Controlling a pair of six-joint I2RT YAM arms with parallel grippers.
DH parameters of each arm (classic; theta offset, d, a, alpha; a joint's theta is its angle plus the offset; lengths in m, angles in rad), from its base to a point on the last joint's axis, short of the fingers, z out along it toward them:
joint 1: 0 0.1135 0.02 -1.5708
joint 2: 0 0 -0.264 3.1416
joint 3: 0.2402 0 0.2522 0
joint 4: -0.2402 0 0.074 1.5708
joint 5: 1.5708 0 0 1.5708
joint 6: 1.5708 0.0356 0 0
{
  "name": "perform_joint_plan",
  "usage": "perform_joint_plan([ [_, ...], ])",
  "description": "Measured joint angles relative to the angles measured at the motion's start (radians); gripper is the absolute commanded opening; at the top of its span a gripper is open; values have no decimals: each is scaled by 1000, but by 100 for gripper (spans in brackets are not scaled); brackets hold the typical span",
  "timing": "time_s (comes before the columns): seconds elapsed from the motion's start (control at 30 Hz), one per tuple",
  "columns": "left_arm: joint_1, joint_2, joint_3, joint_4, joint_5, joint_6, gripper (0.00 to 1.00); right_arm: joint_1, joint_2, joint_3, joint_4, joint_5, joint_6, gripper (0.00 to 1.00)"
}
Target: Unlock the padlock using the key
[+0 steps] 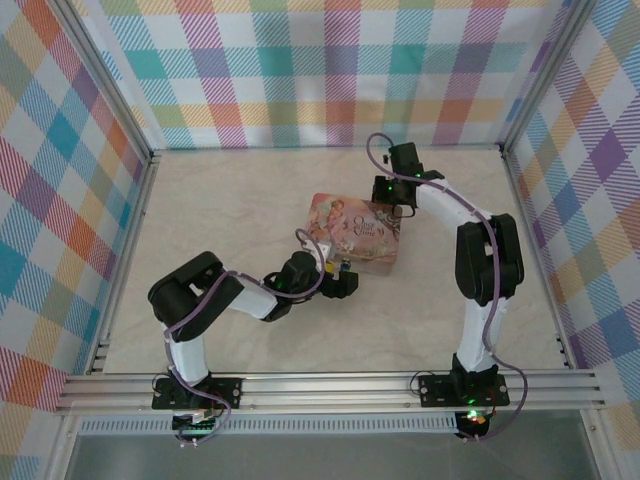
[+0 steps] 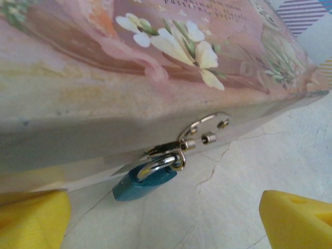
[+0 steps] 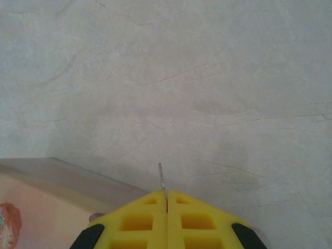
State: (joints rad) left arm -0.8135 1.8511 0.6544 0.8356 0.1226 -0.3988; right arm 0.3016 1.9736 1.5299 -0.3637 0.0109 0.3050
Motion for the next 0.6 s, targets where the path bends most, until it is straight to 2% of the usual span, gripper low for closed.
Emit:
perform_joint_plan([
  [0.17,-5,37,35,37,62,1,88,6,7,-1,5,-12,0,0],
  [0.4,-5,66,72,40,116,4,87,7,6,-45,51,-11,0,0],
  [0.53,-5,85,82,59,128,3,77,7,3,-62,85,-7,0,0],
  [0.6,-5,99,87,77,150,3,76,7,0,-71,98,-4,0,0],
])
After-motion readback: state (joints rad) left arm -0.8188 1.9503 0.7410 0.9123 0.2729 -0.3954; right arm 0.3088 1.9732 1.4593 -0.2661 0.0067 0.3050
